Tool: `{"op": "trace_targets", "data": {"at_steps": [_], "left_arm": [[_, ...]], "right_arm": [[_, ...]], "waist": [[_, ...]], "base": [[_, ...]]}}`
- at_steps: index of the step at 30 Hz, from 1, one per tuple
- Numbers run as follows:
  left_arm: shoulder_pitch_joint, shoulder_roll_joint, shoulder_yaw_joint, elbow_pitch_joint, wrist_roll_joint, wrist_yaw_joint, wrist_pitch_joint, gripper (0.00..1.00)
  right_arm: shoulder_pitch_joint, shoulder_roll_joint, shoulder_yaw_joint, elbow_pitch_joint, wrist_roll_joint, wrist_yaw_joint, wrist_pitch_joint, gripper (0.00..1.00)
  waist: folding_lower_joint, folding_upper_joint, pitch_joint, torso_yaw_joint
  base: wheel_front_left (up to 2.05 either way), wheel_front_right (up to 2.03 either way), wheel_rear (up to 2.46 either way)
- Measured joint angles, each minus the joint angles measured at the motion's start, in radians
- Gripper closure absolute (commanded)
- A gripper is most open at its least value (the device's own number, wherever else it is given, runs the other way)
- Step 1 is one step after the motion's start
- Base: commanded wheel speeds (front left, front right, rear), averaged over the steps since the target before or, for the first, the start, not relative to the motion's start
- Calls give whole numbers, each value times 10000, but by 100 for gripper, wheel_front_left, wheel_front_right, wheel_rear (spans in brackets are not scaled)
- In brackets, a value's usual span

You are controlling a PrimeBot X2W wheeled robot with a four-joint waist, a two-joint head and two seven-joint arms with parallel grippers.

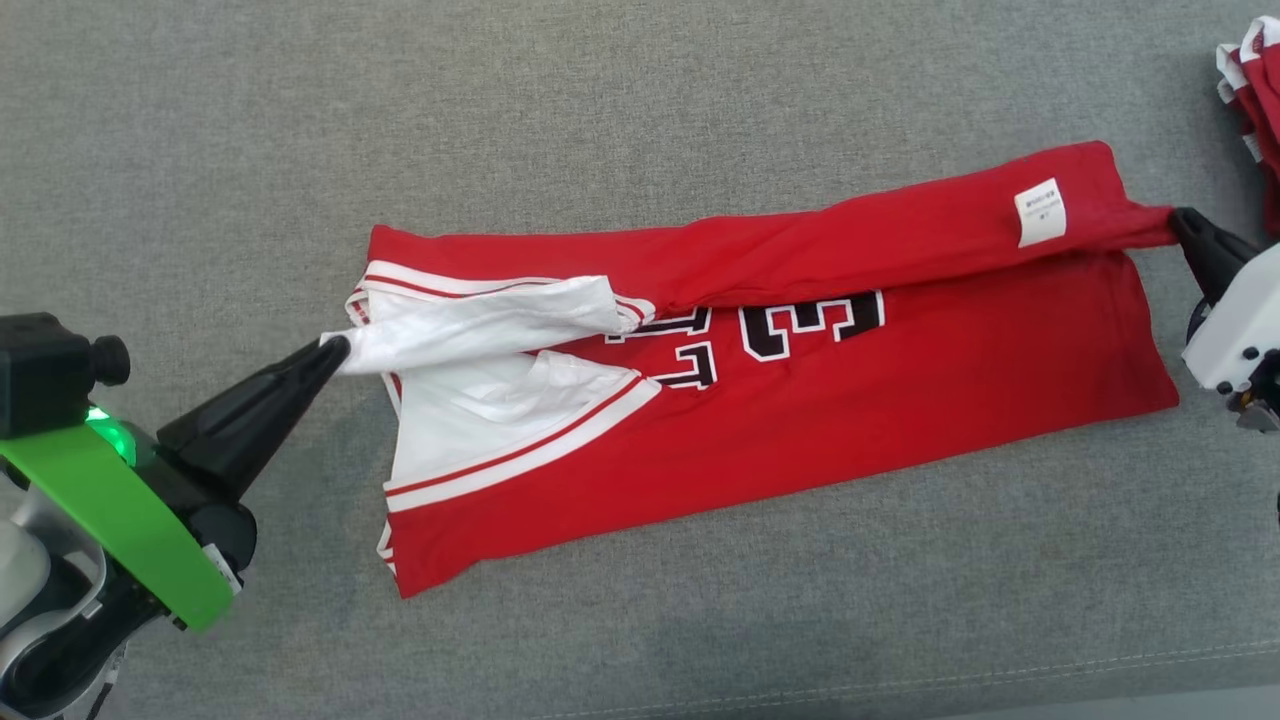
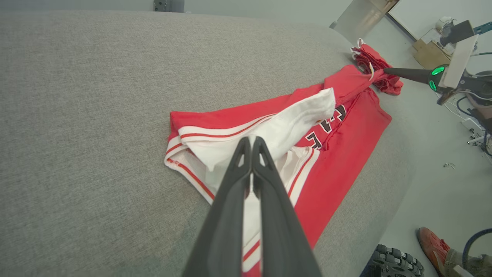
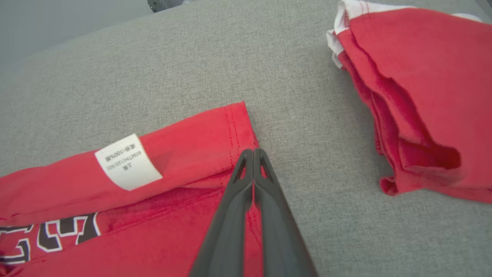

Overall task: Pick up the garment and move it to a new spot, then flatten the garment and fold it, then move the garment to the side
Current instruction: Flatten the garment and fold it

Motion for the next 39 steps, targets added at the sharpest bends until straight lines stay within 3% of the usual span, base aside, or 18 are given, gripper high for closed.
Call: {"op": "trace_targets", "data": {"at_steps": [9, 18, 19, 20, 21, 22, 23, 31, 35, 39], "left_arm": [[568, 92, -263, -362, -84, 90, -167, 100], [918, -508, -575, 134, 395, 240, -84, 100], [942, -629, -594, 213, 447, 290, -96, 100], [977, -750, -616, 295, 483, 364, -111, 100], [1036, -863, -625, 391, 502, 468, -171, 81], [1111, -953, -652, 481, 518, 541, -167, 24], [1195, -1068, -667, 579, 529, 639, -186, 0], [2046, -1860, 94, 1154, 288, 1678, -704, 0], [2906, -2533, 1494, 1252, 531, 2301, -746, 0], [4347, -3524, 3055, 1338, 1507, 2832, -754, 0]], "right_arm": [[733, 297, -479, -523, 88, 0, 393, 100], [895, 765, -368, -155, -111, 0, 219, 100], [915, 805, -336, -27, -180, 0, 209, 93], [954, 803, -259, 75, -318, 0, 157, 44], [992, 777, -198, 153, -472, 0, 61, 0], [1007, 769, -174, 240, -548, 0, -75, 0], [1004, 796, -182, 305, -558, 0, -263, 0], [1103, 514, 198, 360, -1005, 0, -2173, 0], [1427, 472, 564, 313, -968, 0, -3432, 0], [2039, 359, 1080, 508, -974, 0, -4541, 0]], "waist": [[0, 0, 61, -24], [0, 0, 177, -100], [0, 0, 171, -102], [0, 0, 160, -103], [0, 0, 147, -102], [0, 0, 129, -100], [0, 0, 104, -96], [0, 0, -408, -36], [0, 0, -839, -1], [0, 0, -1365, 51]], "base": [[0, 0, 0], [0, 0, 0], [0, 0, 0], [0, 0, 0], [0, 0, 0], [0, 0, 0], [0, 0, 0], [0, 0, 0], [0, 0, 0], [0, 0, 0]]}}
